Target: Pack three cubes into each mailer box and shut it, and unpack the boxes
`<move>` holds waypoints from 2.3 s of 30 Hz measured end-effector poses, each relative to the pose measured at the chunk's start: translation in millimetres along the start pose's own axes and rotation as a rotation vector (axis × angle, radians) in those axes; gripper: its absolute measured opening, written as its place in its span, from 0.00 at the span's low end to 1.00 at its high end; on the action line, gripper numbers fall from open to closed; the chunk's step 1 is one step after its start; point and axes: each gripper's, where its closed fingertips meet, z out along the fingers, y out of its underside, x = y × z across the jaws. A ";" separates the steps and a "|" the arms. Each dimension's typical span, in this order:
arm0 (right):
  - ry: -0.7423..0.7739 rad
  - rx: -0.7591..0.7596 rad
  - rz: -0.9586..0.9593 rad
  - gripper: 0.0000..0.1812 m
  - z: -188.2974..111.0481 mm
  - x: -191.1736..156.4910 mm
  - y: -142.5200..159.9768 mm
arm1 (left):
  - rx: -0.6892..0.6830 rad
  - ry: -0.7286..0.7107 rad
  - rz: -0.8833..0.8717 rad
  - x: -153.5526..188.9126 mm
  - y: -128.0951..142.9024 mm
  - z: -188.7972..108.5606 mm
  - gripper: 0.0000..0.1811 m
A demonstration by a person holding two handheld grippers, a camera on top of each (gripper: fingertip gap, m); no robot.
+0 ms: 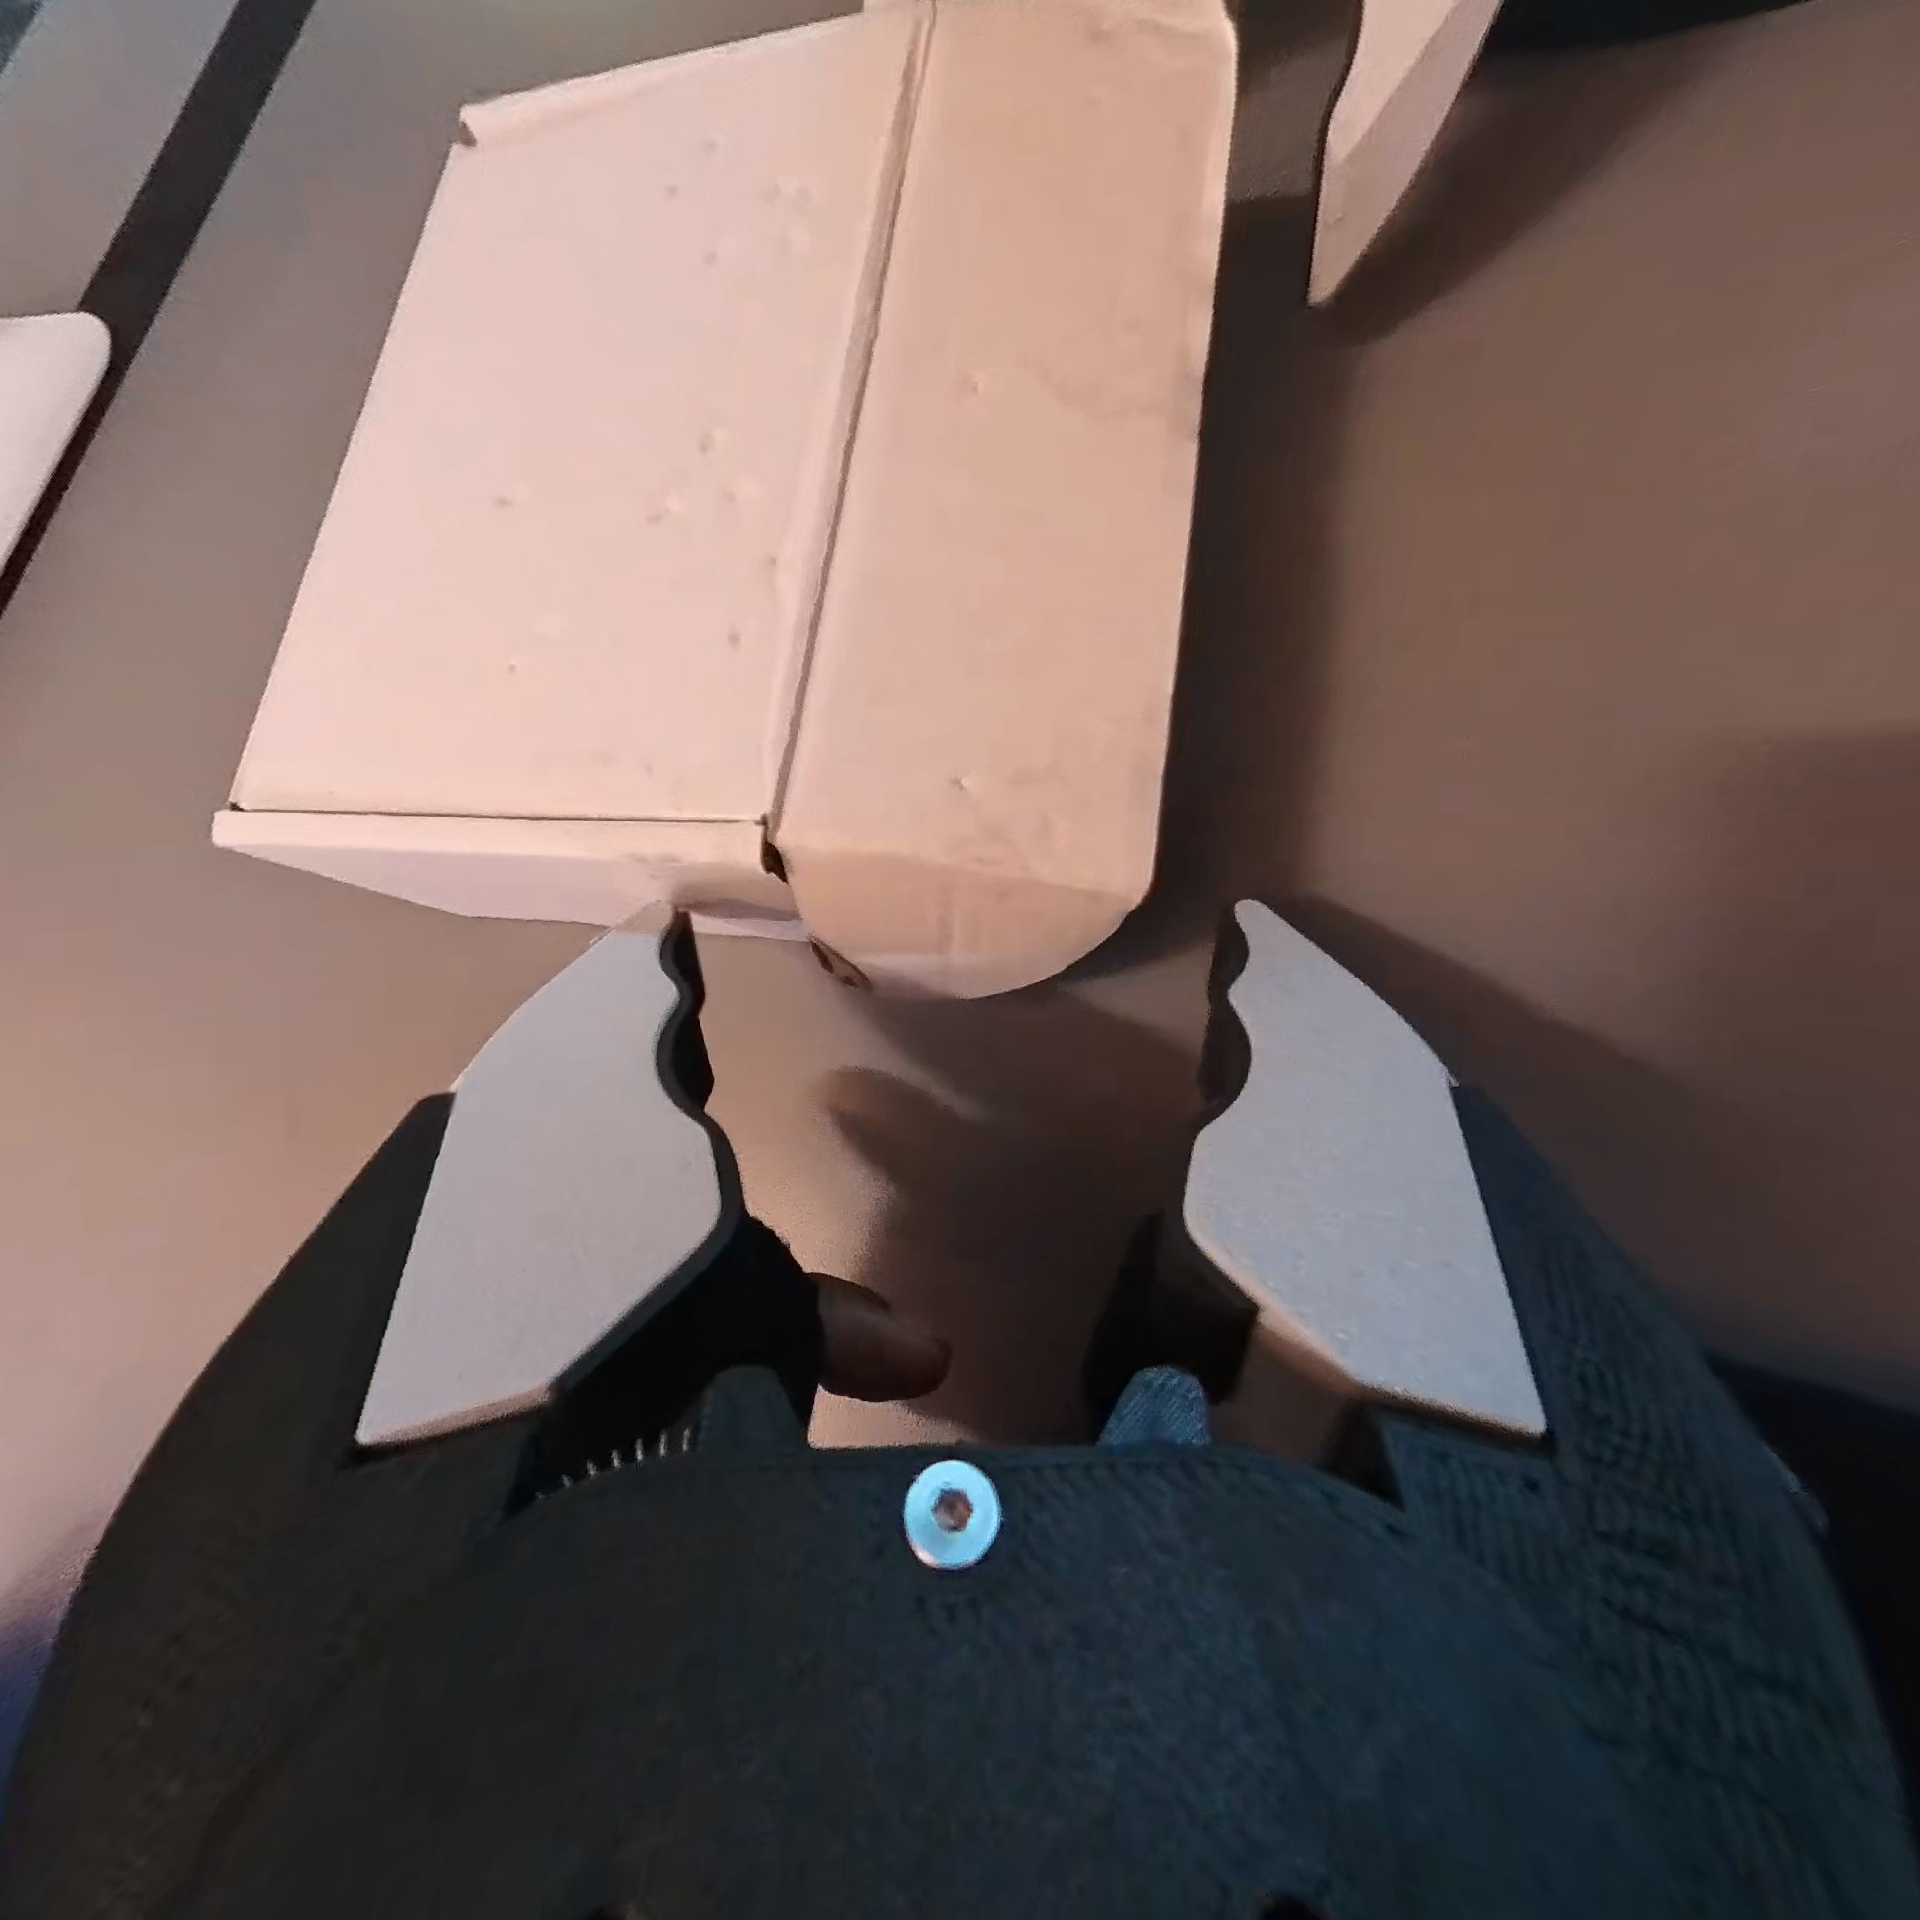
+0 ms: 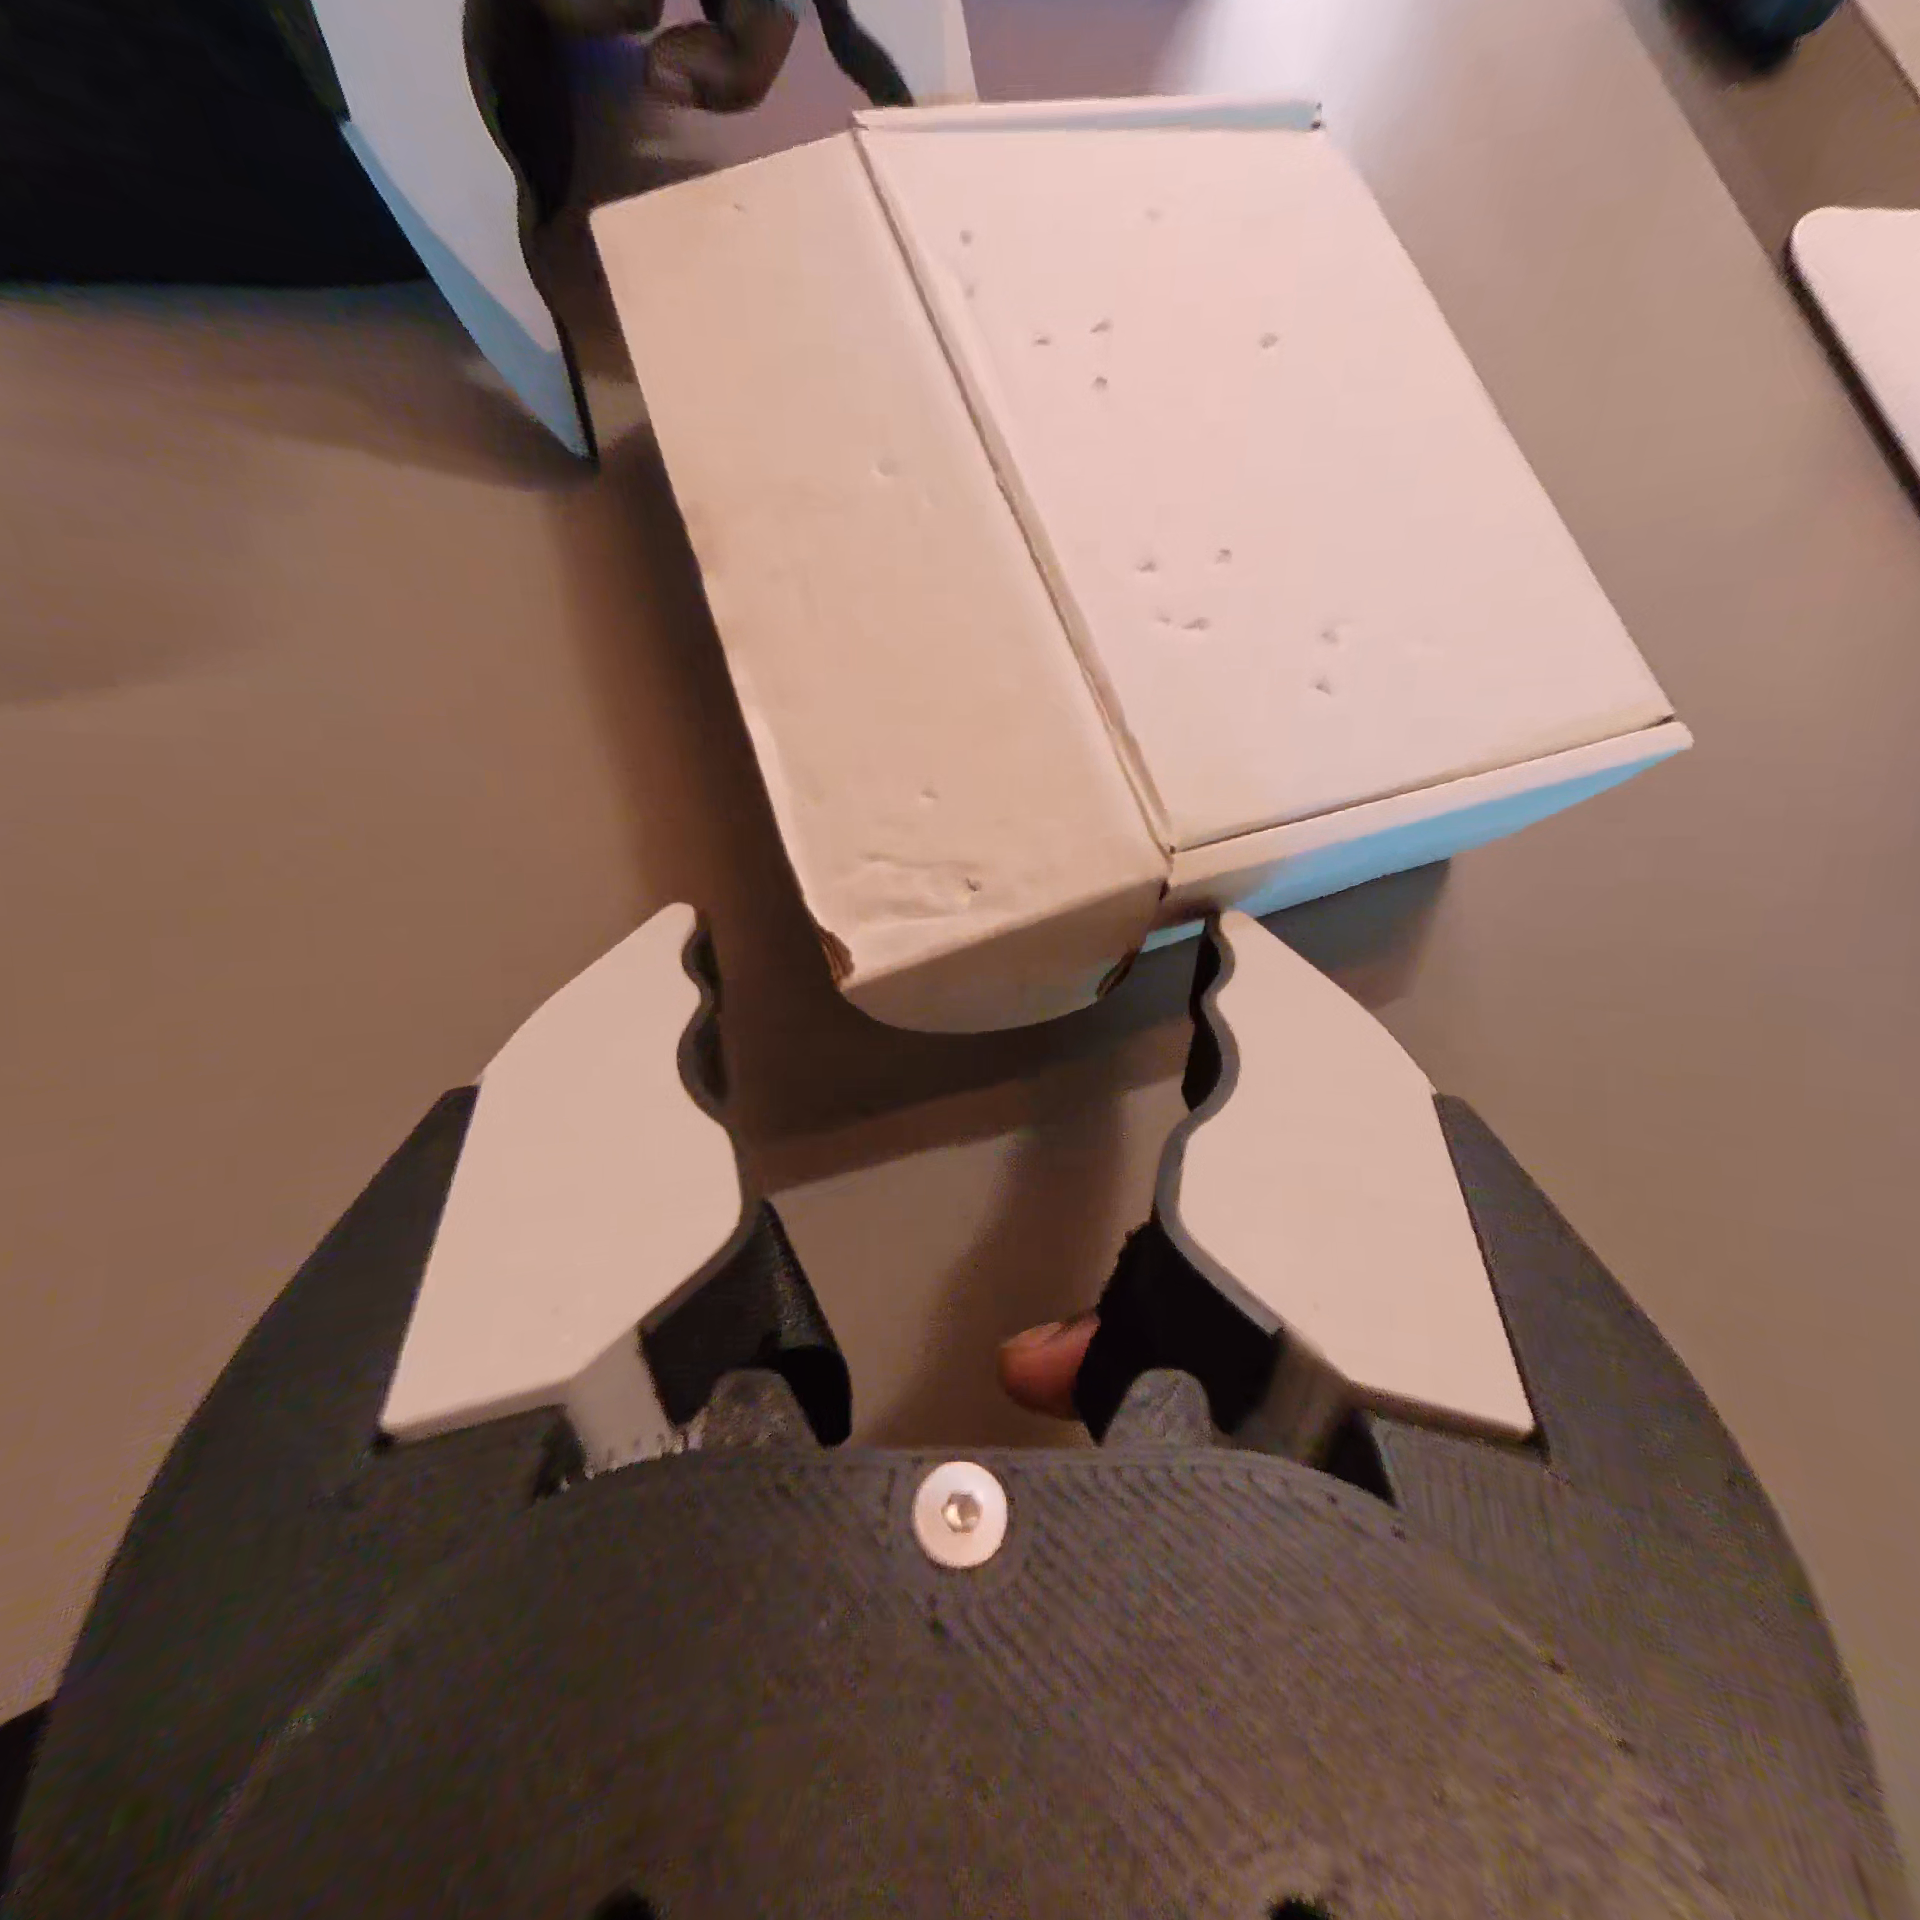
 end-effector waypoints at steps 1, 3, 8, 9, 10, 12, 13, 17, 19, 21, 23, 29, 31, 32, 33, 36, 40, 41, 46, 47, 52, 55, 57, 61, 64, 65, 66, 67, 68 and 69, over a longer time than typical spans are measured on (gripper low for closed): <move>0.006 -0.001 -0.005 0.48 -0.7 0.3 0.2 | 0.008 0.004 0.013 1.5 -0.8 -0.7 0.52; 0.021 0.019 -0.016 0.49 -3.2 1.5 -1.4 | 0.033 0.000 0.039 3.0 -3.7 -3.1 0.52; 0.025 0.149 0.018 0.41 -19.3 2.8 -18.3 | 0.118 -0.042 0.046 0.1 -15.5 -11.7 0.51; 0.028 0.167 0.028 0.41 -21.7 3.9 -20.3 | 0.137 -0.056 0.043 -1.0 -18.9 -13.4 0.49; 0.038 0.185 0.035 0.40 -24.0 5.7 -22.5 | 0.151 -0.070 0.040 -2.2 -21.9 -14.4 0.47; 0.054 0.217 0.043 0.39 -28.9 9.0 -27.4 | 0.171 -0.107 0.041 -5.3 -27.0 -15.6 0.47; 0.063 0.236 0.050 0.38 -31.4 10.7 -29.8 | 0.181 -0.133 0.038 -7.9 -29.6 -16.5 0.44; 0.127 0.298 0.052 0.26 -39.6 19.3 -37.1 | 0.203 -0.267 0.007 -24.7 -36.7 -20.6 0.32; 0.158 0.300 0.049 0.20 -40.4 22.8 -37.5 | 0.199 -0.329 -0.005 -32.3 -37.0 -22.9 0.24; 0.179 0.302 0.039 0.20 -41.5 23.9 -38.9 | 0.209 -0.362 -0.022 -36.3 -38.6 -26.9 0.16; 0.187 0.321 0.041 0.18 -44.6 24.0 -42.0 | 0.231 -0.356 -0.042 -35.7 -41.9 -31.0 0.15; 0.136 0.355 0.122 0.17 -49.1 24.5 -41.6 | 0.279 -0.257 -0.114 -27.2 -44.9 -32.3 0.15; 0.148 0.350 0.123 0.17 -48.4 26.0 -41.1 | 0.291 -0.245 -0.132 -27.2 -45.0 -31.4 0.17; 0.157 0.347 0.115 0.17 -47.7 26.7 -40.6 | 0.293 -0.234 -0.134 -26.0 -45.2 -30.6 0.19; 0.164 0.339 0.102 0.17 -47.1 26.9 -39.7 | 0.287 -0.221 -0.129 -24.0 -45.0 -29.3 0.22; 0.235 0.338 0.055 0.29 -50.3 32.8 -41.0 | 0.279 -0.263 -0.090 -27.0 -45.8 -29.2 0.36; 0.395 0.392 -0.058 0.34 -61.8 44.1 -54.4 | 0.364 -0.464 -0.008 -47.5 -59.8 -44.1 0.42; 0.410 0.397 -0.075 0.34 -62.5 44.6 -56.7 | 0.376 -0.487 -0.010 -50.6 -61.8 -46.6 0.42; 0.421 0.409 -0.154 0.29 -61.5 38.4 -64.0 | 0.439 -0.460 0.037 -44.5 -76.2 -50.1 0.39; 0.428 0.406 -0.164 0.29 -60.9 38.6 -64.5 | 0.446 -0.447 0.048 -42.3 -80.4 -49.9 0.39; 0.432 0.405 -0.156 0.28 -60.0 40.8 -66.5 | 0.436 -0.403 0.015 -44.7 -91.1 -44.3 0.39; 0.450 0.392 -0.173 0.26 -60.6 42.4 -64.7 | 0.430 -0.413 0.024 -45.6 -90.4 -42.0 0.39; 0.446 0.385 -0.172 0.25 -60.1 42.8 -63.4 | 0.422 -0.419 0.033 -44.6 -89.7 -41.5 0.39; 0.467 0.351 -0.206 0.23 -60.5 44.9 -60.1 | 0.448 -0.393 0.004 -41.5 -98.1 -44.3 0.39; 0.463 0.349 -0.198 0.22 -61.3 45.8 -58.9 | 0.418 -0.394 -0.001 -45.2 -99.6 -42.8 0.39; 0.457 0.345 -0.198 0.21 -61.0 45.6 -58.0 | 0.400 -0.403 0.009 -46.7 -97.2 -40.5 0.39; 0.458 0.336 -0.204 0.20 -60.1 45.9 -56.4 | 0.379 -0.409 0.016 -47.1 -93.6 -37.0 0.39; 0.466 0.320 -0.215 0.20 -59.3 47.0 -54.1 | 0.366 -0.417 0.030 -46.2 -90.6 -33.7 0.39; 0.473 0.307 -0.228 0.20 -58.6 47.6 -52.4 | 0.358 -0.438 0.052 -46.2 -88.5 -31.5 0.38; 0.480 0.301 -0.234 0.20 -58.4 48.3 -51.5 | 0.343 -0.463 0.072 -46.9 -86.1 -29.7 0.37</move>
